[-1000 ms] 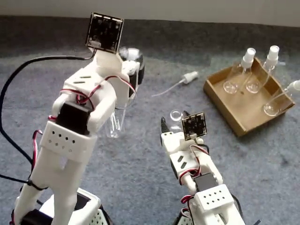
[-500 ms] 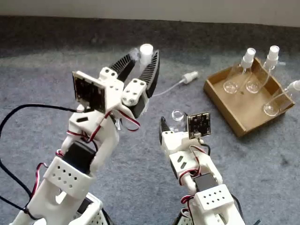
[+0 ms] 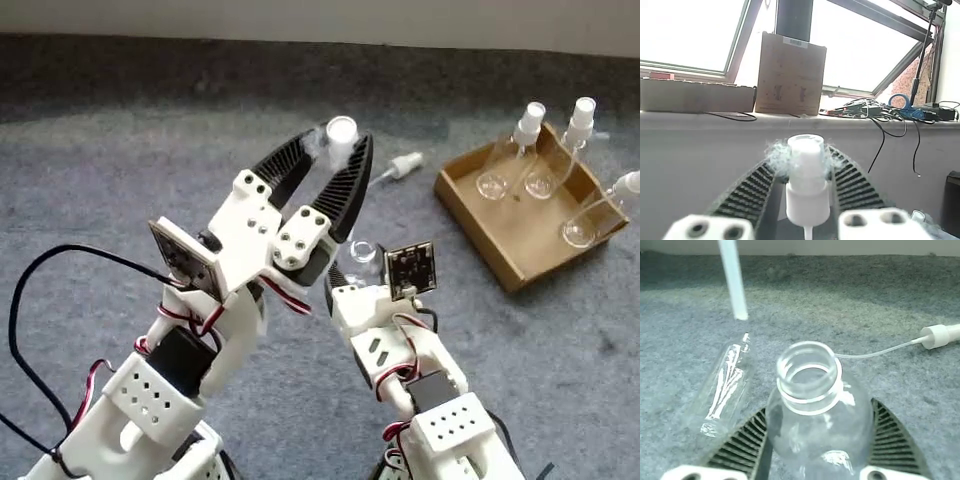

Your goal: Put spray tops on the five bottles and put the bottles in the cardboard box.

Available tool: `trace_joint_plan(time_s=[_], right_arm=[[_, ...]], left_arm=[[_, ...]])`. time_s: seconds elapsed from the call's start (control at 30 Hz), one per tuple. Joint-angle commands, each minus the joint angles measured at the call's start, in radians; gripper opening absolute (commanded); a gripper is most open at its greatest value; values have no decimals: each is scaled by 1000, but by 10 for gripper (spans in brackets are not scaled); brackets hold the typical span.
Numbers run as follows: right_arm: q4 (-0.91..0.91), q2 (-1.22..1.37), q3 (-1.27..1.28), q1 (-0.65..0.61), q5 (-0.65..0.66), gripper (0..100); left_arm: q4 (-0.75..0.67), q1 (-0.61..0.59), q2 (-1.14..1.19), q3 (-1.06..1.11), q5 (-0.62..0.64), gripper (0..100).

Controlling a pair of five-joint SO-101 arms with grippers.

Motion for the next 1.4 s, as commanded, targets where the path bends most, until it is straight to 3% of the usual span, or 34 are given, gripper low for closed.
trace_joint_plan(time_s=[0.0,0.23,0.37,0.6,0.87,1.37], right_arm=[[-30,4,-2,-8,-3,213],[-27,4,-2,-13,-3,213],[-25,4,-2,-13,-3,213],[-24,4,-2,-13,-3,213],[-24,4,-2,-13,-3,213],[-24,4,-2,-13,-2,213]], left_arm=[[-21,19,-25,19,11,6],[-31,21,-25,56,11,6],[-127,21,-24,59,11,6],[-157,24,-22,91,11,6],[-333,58,-18,231,11,6],[-331,58,-25,171,8,6]])
